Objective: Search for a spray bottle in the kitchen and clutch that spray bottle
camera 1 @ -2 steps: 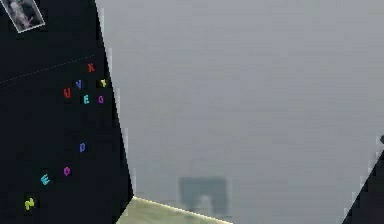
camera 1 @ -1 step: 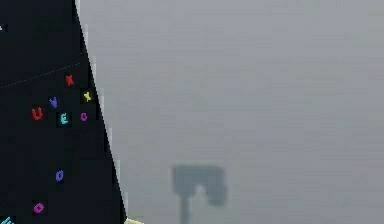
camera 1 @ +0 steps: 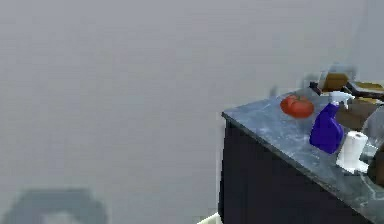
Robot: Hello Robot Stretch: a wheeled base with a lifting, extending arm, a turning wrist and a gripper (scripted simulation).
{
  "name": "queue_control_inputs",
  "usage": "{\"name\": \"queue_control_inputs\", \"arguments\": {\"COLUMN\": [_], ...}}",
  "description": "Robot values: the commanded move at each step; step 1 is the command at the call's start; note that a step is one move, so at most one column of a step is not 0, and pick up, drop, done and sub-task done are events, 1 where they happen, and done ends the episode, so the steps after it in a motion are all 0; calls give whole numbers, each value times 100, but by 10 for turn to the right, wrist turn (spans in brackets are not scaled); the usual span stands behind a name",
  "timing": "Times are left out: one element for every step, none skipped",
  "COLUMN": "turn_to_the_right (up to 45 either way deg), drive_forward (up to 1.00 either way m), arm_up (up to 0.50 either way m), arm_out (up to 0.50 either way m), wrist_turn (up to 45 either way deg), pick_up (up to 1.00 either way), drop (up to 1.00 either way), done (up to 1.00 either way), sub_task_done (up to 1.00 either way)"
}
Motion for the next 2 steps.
{"name": "queue_control_inputs", "arguments": {"turn_to_the_right": [450,450], "drive_forward": [0,0], "arm_up": [0,0], "arm_out": [0,0], "wrist_turn": [0,0], "pick_up": [0,0], "drop": [0,0], "done": [0,0], "sub_task_done": [0,0]}}
